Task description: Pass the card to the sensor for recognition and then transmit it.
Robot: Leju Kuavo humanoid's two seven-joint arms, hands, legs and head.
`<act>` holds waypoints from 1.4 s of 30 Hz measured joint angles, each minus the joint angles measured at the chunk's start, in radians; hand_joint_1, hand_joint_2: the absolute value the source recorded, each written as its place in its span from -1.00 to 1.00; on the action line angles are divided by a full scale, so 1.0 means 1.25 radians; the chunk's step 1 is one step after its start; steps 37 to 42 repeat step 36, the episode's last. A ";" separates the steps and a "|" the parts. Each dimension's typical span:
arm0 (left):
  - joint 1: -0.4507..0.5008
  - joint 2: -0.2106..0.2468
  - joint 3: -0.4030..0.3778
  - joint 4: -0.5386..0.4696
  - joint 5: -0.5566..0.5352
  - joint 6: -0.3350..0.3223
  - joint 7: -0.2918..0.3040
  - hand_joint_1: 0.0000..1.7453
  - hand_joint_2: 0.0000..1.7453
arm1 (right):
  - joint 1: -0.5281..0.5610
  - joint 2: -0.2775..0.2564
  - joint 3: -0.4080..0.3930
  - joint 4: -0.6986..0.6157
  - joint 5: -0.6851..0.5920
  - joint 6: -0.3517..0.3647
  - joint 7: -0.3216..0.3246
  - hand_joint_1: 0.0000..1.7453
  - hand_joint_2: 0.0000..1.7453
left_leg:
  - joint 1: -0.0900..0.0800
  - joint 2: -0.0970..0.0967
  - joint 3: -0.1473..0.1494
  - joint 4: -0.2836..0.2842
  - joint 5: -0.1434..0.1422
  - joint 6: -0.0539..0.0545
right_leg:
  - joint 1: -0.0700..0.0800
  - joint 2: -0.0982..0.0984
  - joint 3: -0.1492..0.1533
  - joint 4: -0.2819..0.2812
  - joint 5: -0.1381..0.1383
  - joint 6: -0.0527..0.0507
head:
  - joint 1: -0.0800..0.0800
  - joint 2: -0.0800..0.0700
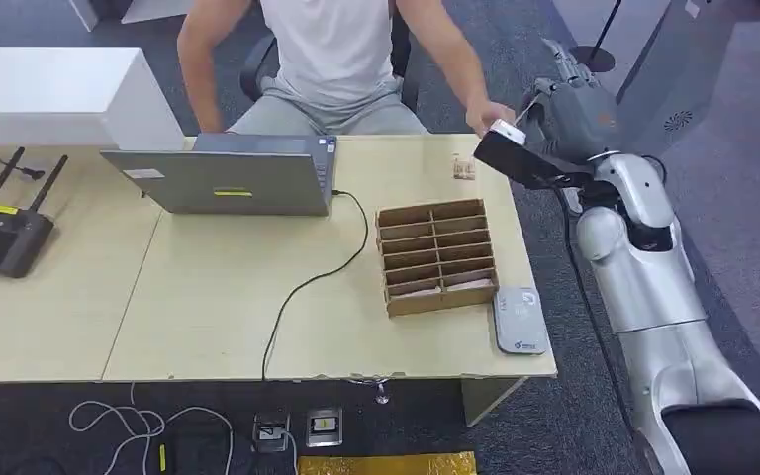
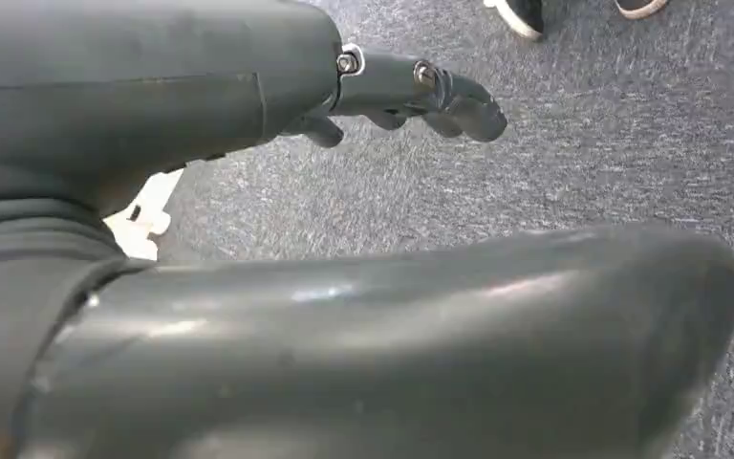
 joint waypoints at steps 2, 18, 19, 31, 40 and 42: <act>0.000 0.003 -0.001 0.000 -0.006 -0.009 0.000 -1.00 -1.00 | -0.018 0.006 0.003 0.028 0.017 -0.004 -0.011 1.00 1.00 | 0.000 0.000 0.000 0.000 0.000 0.000 | 0.000 0.000 0.000 0.000 0.000 0.000 | 0.000 0.000; -0.004 0.020 -0.026 0.000 -0.035 -0.040 -0.003 -1.00 -1.00 | -0.195 0.100 0.044 0.382 0.118 -0.056 -0.030 1.00 1.00 | 0.000 -0.001 -0.001 0.000 0.000 0.000 | 0.000 0.000 -0.001 0.001 0.000 0.000 | 0.000 0.000; -0.004 0.021 -0.026 0.000 -0.035 -0.040 -0.003 -1.00 -1.00 | -0.201 0.106 0.049 0.399 0.123 -0.056 -0.029 1.00 1.00 | 0.000 -0.001 -0.001 0.000 0.000 0.000 | 0.000 0.000 -0.001 0.001 0.000 0.000 | 0.000 0.000; -0.004 0.032 -0.033 0.000 -0.029 -0.053 -0.003 -1.00 -1.00 | -0.216 0.149 0.073 0.524 0.128 -0.093 -0.023 -1.00 1.00 | 0.000 -0.001 0.000 0.000 0.000 0.000 | 0.000 0.000 -0.001 0.001 0.000 0.000 | 0.000 0.000; -0.004 0.038 -0.033 0.000 -0.023 -0.054 -0.003 -1.00 -1.00 | -0.226 0.154 0.073 0.541 0.118 -0.128 -0.023 -1.00 1.00 | 0.000 0.000 0.000 0.000 0.000 0.000 | 0.000 0.000 -0.001 0.001 0.000 0.000 | 0.000 0.000; -0.004 0.038 -0.033 0.000 -0.023 -0.054 -0.003 -1.00 -1.00 | -0.226 0.154 0.073 0.541 0.118 -0.128 -0.023 -1.00 1.00 | 0.000 0.000 0.000 0.000 0.000 0.000 | 0.000 0.000 -0.001 0.001 0.000 0.000 | 0.000 0.000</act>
